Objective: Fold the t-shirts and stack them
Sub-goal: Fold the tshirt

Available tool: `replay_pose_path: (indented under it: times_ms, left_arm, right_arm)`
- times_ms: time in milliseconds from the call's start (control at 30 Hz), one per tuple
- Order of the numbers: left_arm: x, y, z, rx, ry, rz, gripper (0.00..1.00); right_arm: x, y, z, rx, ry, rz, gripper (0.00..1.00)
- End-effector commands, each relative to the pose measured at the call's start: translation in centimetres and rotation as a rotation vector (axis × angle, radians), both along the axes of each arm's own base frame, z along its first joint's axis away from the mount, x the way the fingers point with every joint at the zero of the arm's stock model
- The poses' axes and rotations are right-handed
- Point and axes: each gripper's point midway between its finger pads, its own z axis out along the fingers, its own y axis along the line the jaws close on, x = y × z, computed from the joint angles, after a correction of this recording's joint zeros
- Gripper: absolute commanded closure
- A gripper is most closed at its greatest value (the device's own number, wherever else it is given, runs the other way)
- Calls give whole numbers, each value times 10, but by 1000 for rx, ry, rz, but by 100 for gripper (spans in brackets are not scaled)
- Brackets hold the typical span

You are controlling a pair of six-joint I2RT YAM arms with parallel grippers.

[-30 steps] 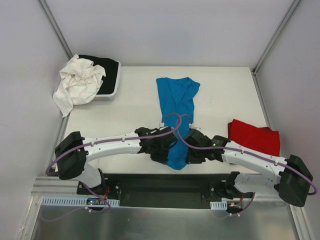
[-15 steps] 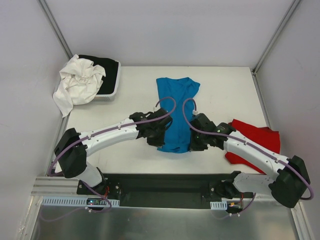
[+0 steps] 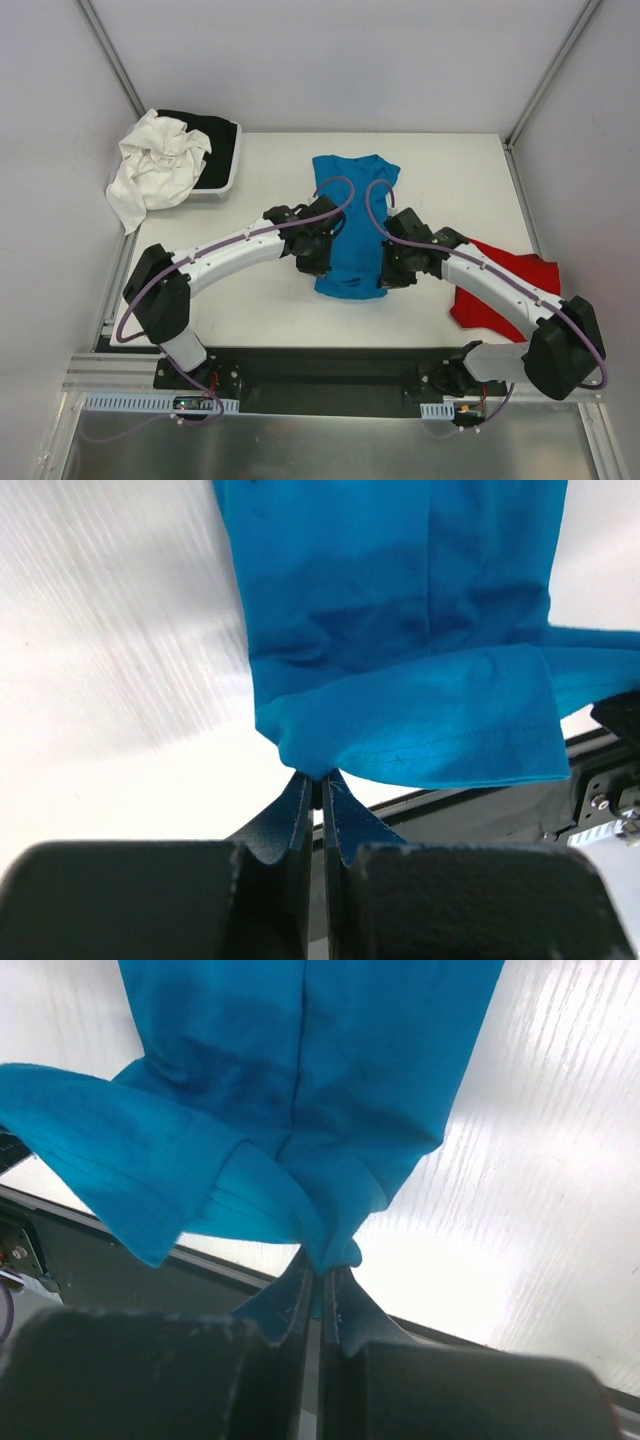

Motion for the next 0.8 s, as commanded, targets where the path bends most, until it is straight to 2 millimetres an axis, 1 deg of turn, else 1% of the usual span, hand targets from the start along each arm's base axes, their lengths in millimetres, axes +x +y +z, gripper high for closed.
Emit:
replay_pose_path:
  times_ms: [0, 33, 67, 100, 133, 200, 233, 300, 333, 367, 433, 500, 567, 600, 633, 700, 733, 767]
  left_arm:
    - [18, 4, 9, -5, -7, -19, 100]
    - [26, 5, 12, -12, -12, -8, 100]
    - [29, 7, 11, -8, -13, -6, 100]
    - [33, 8, 8, -1, -11, -13, 100]
    - [40, 10, 10, -6, -12, -3, 100]
    - [45, 12, 5, 5, -3, -5, 100]
    - [51, 14, 6, 2, -4, 5, 100]
    - [55, 14, 1, 9, 5, -1, 100]
    - [59, 12, 3, 1, 3, -2, 100]
    - [62, 13, 0, 6, 9, 2, 100]
    - [68, 10, 3, -1, 2, -5, 100]
    - [74, 8, 1, 0, 4, -6, 100]
    - [80, 5, 6, -8, -4, -7, 100]
    - [82, 3, 2, -4, 7, -12, 100]
    - [88, 0, 8, -16, -6, -11, 100]
    - [92, -1, 5, -8, 3, -14, 100]
    - [97, -5, 9, -19, -10, -16, 100]
    - [100, -5, 6, -14, -3, -15, 100]
  right_arm:
    - [15, 4, 9, 13, -3, 27, 99]
    - [21, 3, 12, 17, -13, 26, 99]
    - [23, 4, 13, 23, -13, 27, 99]
    - [25, 4, 10, 16, -2, 26, 99]
    - [32, 3, 14, 22, -14, 22, 99]
    - [36, 4, 13, 25, -6, 23, 99]
    - [41, 3, 14, 26, -8, 18, 99]
    - [45, 2, 15, 29, -6, 17, 99]
    - [48, 0, 13, 27, 3, 9, 99]
    - [50, 1, 15, 34, -3, 12, 99]
    - [56, -2, 14, 30, 2, 5, 99]
    - [59, -1, 14, 32, 2, 8, 99]
    - [64, -4, 12, 29, 8, 0, 99]
    - [67, -3, 15, 31, -1, 2, 99]
    - [71, -5, 16, 32, -3, -3, 99]
    - [76, -4, 16, 29, -3, 1, 99]
    - [79, -5, 16, 30, -5, -2, 99]
    - [82, -5, 16, 35, -4, -4, 99]
